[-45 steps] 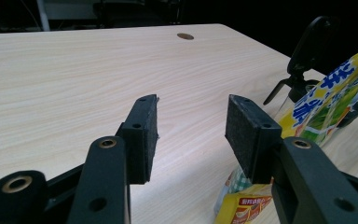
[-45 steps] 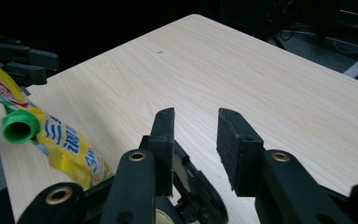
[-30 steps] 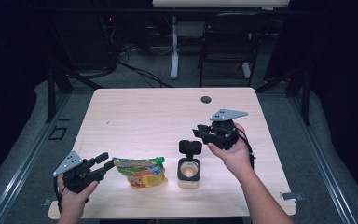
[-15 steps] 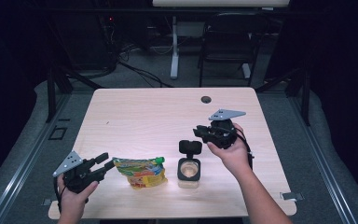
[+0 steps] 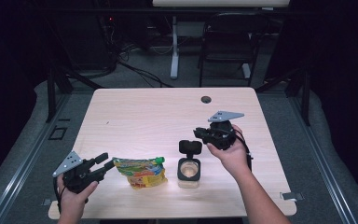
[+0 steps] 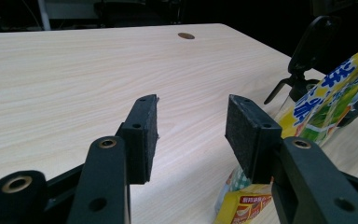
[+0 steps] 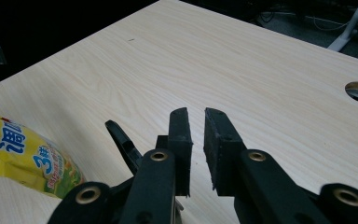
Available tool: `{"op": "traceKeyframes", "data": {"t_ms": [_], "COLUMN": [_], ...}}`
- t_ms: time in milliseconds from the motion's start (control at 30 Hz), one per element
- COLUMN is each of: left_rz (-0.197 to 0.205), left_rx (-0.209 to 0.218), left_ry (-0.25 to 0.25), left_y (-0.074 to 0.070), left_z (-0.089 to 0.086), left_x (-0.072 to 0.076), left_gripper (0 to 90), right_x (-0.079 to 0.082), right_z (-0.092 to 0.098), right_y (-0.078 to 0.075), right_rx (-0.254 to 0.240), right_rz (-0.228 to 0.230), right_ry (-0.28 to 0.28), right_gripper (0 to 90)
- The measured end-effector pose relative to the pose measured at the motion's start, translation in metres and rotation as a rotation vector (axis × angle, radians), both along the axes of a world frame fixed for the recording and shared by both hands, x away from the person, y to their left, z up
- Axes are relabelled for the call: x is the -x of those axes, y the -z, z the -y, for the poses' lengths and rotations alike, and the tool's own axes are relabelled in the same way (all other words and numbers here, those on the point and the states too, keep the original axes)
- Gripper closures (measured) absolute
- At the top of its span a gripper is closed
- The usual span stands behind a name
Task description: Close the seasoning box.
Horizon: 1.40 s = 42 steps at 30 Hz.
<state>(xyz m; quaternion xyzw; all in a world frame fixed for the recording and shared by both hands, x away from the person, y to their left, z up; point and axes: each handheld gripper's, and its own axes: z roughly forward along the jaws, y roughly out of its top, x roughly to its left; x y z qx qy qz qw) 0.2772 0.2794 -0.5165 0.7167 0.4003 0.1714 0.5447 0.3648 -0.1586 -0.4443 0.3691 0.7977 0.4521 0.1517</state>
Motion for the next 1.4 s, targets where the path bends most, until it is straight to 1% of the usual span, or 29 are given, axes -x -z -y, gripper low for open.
{"op": "traceKeyframes", "data": {"t_ms": [100,167,267,367,567,1033,1133,1167,1267,1300,1400], "left_rz": [0.002,0.002,0.001,0.003,0.001,0.0,-0.002,-0.001,-0.001,-0.002,-0.001], "left_rx": [0.001,0.001,0.0,0.0,0.0,0.002,-0.004,-0.003,-0.001,-0.001,0.0], "left_ry": [-0.002,-0.002,-0.002,-0.003,-0.004,-0.015,-0.009,-0.009,-0.01,-0.01,-0.011], "left_y": [0.0,0.0,0.0,0.0,-0.001,-0.001,-0.001,-0.001,-0.001,-0.001,-0.001], "left_z": [0.0,0.0,0.0,0.0,-0.001,-0.001,0.0,0.0,-0.001,-0.001,-0.001], "left_x": [0.0,0.0,0.001,0.001,0.001,0.001,0.001,0.001,0.001,0.001,0.001], "left_gripper": [54.1,54.1,54.1,54.1,54.1,54.2,54.2,54.3,54.2,54.3,54.2], "right_x": [0.0,0.0,0.0,0.0,0.002,0.009,0.01,0.01,0.011,0.012,0.013], "right_z": [0.001,0.0,0.001,0.001,0.0,0.001,0.0,0.0,-0.001,-0.002,-0.002], "right_y": [0.001,0.002,0.004,0.006,0.007,0.006,0.005,0.006,0.005,0.005,0.005], "right_rx": [0.007,0.0,0.011,0.001,0.001,-0.002,0.0,-0.006,0.003,-0.007,-0.005], "right_rz": [-0.01,-0.013,-0.019,-0.023,-0.026,-0.009,-0.008,-0.007,-0.005,-0.004,-0.003], "right_ry": [-0.007,-0.006,-0.011,-0.01,-0.02,-0.029,-0.034,-0.033,-0.038,-0.037,-0.041], "right_gripper": [84.0,85.0,85.5,85.4,85.4,85.2,85.1,85.1,84.8,84.8,84.6]}}
